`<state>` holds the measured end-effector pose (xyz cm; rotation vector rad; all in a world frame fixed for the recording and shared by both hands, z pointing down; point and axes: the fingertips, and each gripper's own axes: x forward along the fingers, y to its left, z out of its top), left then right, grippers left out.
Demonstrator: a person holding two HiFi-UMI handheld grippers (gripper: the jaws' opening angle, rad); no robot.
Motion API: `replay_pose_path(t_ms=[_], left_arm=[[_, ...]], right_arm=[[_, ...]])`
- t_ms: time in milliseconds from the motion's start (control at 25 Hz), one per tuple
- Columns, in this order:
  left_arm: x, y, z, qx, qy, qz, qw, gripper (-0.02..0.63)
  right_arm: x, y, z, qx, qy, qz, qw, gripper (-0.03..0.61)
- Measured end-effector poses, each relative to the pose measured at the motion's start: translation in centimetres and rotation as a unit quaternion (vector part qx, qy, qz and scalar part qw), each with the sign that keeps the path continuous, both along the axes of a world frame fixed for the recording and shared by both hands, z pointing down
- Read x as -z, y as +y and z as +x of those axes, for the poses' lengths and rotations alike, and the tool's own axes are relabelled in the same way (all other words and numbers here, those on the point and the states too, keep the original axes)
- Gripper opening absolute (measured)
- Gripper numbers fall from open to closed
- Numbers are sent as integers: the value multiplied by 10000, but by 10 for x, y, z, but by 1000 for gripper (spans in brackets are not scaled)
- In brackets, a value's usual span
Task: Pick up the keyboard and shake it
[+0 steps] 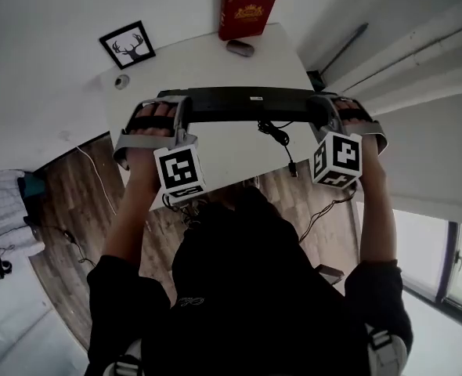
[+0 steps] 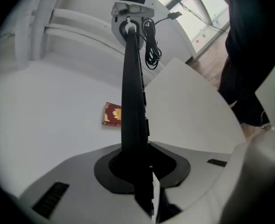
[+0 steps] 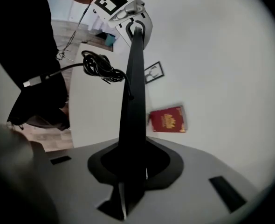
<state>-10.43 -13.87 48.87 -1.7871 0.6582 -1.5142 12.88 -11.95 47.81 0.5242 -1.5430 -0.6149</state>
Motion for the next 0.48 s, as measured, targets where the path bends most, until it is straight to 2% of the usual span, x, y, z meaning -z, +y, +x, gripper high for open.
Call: replay_pose_path(t_ms=[80, 240, 360, 480], left_arm=[[-42, 26, -16, 42, 127, -725, 9973, 78], [-97, 69, -40, 205, 470, -1743, 9834, 78], [-131, 88, -55, 501, 491, -2207, 9728, 78], [-162, 91, -61, 702, 475, -2479, 9651, 78]], right_arm=[[-43, 12, -16, 88, -71, -744, 9972, 87], [-104, 30, -41, 257, 63, -1659, 9858, 87], [-145, 38, -57, 460, 116, -2199, 9744, 87], [-181, 34, -64, 540, 113, -2540, 9656, 87]])
